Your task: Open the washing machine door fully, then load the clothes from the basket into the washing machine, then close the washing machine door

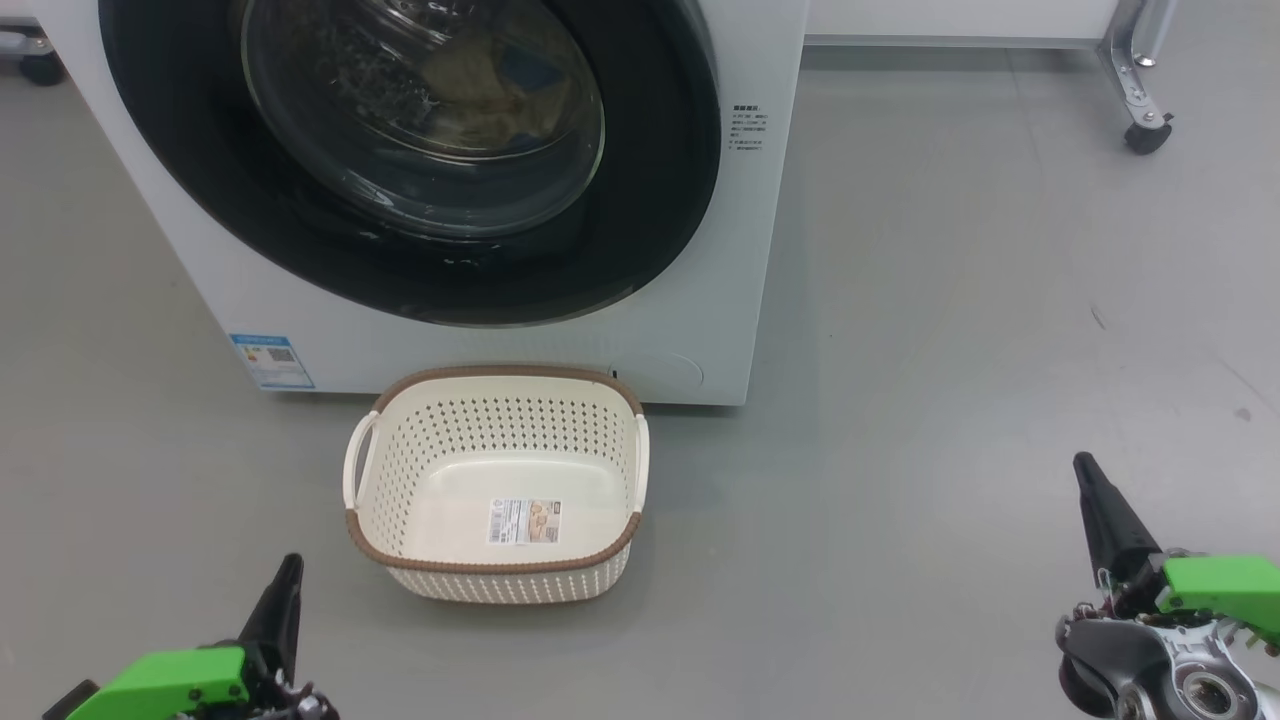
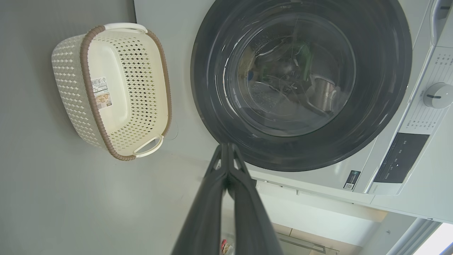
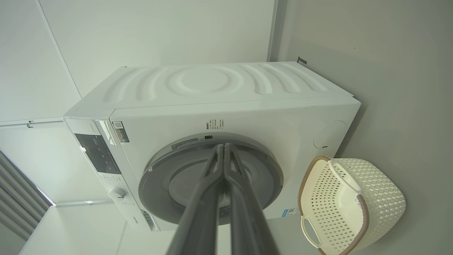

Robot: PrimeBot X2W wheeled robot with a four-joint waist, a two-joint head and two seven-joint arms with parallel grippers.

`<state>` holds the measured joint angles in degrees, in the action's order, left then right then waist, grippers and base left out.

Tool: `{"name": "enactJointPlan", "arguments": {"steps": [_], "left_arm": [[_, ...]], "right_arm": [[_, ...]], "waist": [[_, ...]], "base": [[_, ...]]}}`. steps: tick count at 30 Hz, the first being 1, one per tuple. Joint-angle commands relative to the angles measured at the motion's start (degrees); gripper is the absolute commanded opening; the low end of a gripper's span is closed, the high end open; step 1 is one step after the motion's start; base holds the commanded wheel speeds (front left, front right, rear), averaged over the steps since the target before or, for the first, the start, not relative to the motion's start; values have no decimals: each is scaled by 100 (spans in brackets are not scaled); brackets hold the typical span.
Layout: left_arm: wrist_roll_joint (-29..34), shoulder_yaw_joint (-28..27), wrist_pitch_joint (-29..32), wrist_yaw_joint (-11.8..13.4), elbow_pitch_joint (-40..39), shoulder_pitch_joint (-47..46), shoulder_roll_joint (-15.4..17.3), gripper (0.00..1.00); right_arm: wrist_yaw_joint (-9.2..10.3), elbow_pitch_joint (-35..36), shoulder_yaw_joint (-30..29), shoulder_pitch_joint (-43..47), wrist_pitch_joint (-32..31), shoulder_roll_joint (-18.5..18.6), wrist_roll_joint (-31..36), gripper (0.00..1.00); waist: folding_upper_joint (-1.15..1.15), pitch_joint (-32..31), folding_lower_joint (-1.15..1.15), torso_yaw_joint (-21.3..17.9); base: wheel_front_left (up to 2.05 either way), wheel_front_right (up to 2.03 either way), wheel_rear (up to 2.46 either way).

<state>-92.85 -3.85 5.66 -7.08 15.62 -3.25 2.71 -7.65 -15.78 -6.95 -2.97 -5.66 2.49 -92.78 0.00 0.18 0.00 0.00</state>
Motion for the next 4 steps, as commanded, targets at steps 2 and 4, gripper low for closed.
{"name": "enactJointPlan", "arguments": {"steps": [2, 4], "left_arm": [[37, -229, 52, -41, -158, -291, 48, 0], [38, -230, 53, -41, -158, -291, 47, 0]], "right_arm": [[16, 179, 96, -316, -40, 80, 17, 0], [16, 178, 94, -316, -41, 79, 19, 0]], "waist": [[0, 0, 0, 0], [0, 0, 0, 0]], "base": [[0, 0, 0], [0, 0, 0]]}}
